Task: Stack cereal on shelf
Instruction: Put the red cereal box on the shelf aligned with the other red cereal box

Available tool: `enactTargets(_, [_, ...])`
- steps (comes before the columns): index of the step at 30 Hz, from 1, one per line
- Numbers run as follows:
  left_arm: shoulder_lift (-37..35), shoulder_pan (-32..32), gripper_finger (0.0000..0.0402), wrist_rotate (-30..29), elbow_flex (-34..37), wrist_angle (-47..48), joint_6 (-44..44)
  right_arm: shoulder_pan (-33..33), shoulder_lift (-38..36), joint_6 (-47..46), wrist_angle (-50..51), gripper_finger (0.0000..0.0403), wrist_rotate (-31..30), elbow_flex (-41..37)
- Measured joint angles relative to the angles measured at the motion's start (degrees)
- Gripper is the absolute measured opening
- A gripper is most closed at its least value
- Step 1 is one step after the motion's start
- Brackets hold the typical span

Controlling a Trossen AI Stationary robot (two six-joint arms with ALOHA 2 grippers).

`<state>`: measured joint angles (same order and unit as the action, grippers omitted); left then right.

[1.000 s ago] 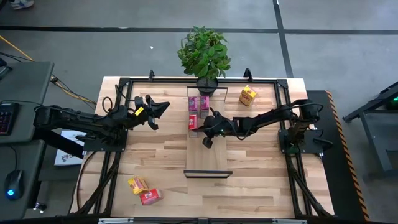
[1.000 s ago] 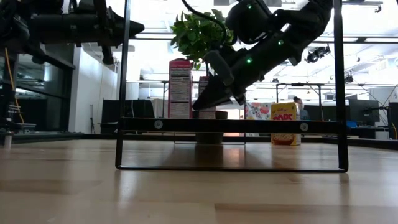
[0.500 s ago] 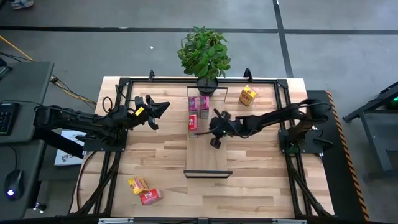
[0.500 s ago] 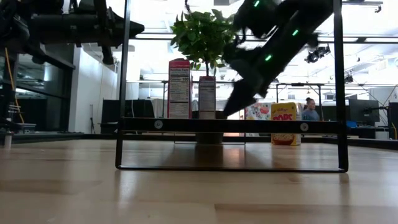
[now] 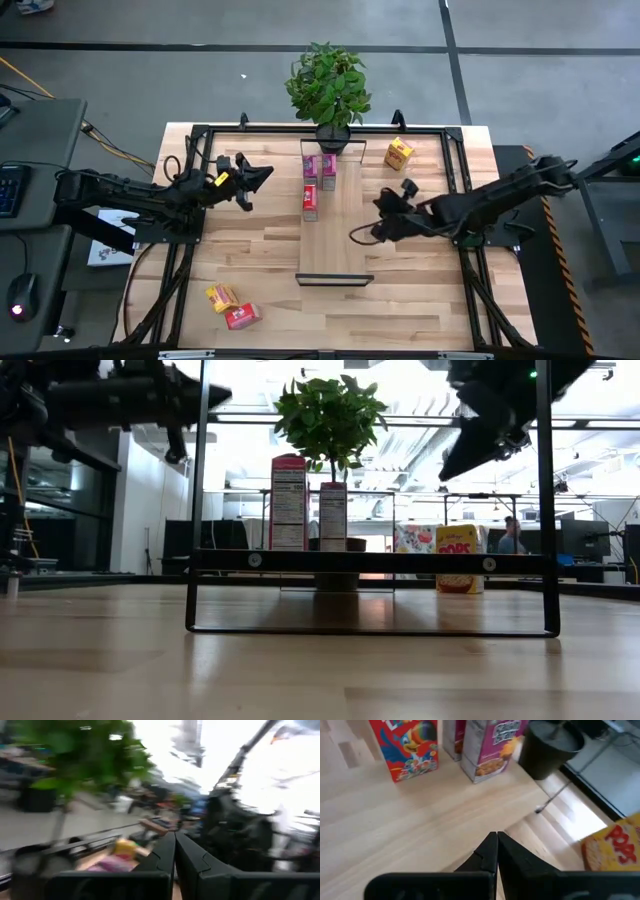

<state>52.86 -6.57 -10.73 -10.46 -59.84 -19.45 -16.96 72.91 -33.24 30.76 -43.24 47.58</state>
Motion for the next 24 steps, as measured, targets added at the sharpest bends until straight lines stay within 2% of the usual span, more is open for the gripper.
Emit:
enactTargets(5, [0.0,2.5,0.0029,13.3,-2.9,-1.6,-1.3,-2.7,-3.2,-4.7,3.1,0.0,-3.2,-2.0])
enactTargets(8, [0.3,6.2,0.0061,15.8,-7.3,2.3,-0.1,-3.1,-3.8,-6.7,4.2,0.0,-3.7,-2.4])
enactTargets(11, [0.4,11.2,0.01,16.1,-12.9,11.8,4.4,-3.1,-3.9,-6.9,4.2,0.0,-3.5,-2.5])
enactTargets(14, [0.8,16.5,0.0142,14.3,-19.6,22.9,10.7,-3.1,-3.9,-6.9,4.1,0.0,-3.7,-2.5])
enactTargets(19, [1.3,23.7,0.0204,7.3,-30.1,41.1,18.7,-3.1,-3.9,-7.5,4.1,0.0,-3.3,-2.5])
enactTargets(24, [3.0,30.9,0.0246,-1.2,-41.0,60.7,14.1,-3.1,-3.9,-7.5,4.1,0.0,-3.3,-2.5])
